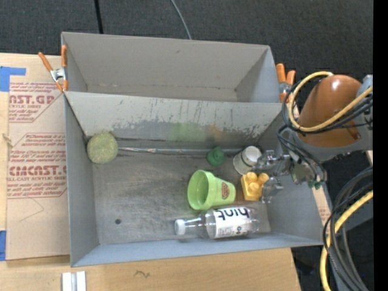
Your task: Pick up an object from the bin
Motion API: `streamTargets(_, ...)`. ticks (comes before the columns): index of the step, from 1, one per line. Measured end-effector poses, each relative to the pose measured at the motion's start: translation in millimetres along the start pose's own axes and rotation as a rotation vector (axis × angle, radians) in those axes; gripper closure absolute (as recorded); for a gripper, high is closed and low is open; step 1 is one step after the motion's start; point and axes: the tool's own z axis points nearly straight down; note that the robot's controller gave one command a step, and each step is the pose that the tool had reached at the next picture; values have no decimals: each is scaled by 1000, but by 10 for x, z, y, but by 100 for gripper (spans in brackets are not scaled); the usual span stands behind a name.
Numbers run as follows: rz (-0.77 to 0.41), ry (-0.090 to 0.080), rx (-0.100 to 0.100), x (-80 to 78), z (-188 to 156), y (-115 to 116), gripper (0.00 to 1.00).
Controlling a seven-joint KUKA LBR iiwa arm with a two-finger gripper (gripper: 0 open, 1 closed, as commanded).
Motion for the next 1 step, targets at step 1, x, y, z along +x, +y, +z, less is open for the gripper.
streamTargets(1, 0, -2, 1, -3, -151, -2, 100)
